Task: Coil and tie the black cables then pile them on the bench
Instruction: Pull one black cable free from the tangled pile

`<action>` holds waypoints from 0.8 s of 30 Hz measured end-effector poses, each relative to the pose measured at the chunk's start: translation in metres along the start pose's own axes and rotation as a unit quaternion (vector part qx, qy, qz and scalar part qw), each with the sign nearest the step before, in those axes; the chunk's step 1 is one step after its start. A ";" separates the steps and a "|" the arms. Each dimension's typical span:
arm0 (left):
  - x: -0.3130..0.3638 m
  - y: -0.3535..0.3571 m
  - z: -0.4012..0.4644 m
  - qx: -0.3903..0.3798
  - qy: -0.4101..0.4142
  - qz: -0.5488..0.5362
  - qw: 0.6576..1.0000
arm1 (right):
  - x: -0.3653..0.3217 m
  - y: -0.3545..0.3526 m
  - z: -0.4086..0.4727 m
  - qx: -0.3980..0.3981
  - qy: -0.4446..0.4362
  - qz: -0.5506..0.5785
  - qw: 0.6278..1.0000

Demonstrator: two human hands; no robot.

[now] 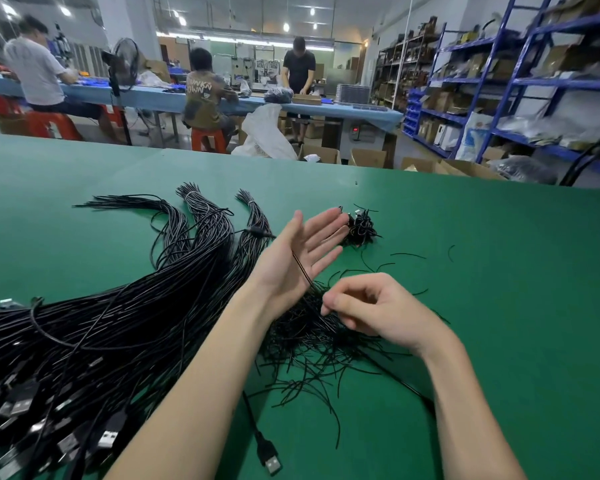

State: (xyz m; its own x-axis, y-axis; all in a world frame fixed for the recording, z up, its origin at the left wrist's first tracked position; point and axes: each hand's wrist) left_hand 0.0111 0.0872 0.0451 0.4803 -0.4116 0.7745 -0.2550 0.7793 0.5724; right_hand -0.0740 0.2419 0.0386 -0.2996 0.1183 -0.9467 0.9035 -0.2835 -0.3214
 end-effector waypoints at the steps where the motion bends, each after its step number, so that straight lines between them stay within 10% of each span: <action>1: 0.002 -0.001 0.000 0.000 0.010 -0.023 1.000 | 0.001 0.001 0.000 -0.004 0.002 0.004 1.000; 11: 0.027 0.006 -0.014 -0.145 0.028 -0.176 0.973 | -0.001 -0.034 0.007 -0.038 0.070 -0.249 0.965; 17: 0.028 0.008 -0.016 -0.285 -0.149 0.068 0.945 | -0.065 -0.070 0.043 0.001 0.061 -0.445 0.893; 24: 0.008 0.009 -0.010 -0.181 -0.152 0.311 0.921 | -0.131 -0.054 0.071 -0.038 0.053 -0.582 0.811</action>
State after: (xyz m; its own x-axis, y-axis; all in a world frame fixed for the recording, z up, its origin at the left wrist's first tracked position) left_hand 0.0210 0.0951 0.0541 0.0655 0.0972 0.9931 -0.0790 0.9926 -0.0919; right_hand -0.1053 0.1739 0.1779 -0.9386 0.3449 0.0043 0.0461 0.1378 -0.9894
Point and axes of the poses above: each hand's wrist, its own z-axis towards the middle knuckle, its own y-axis out of the palm, x = y × z, and after that the axes turned 10 degrees about y, right-handed
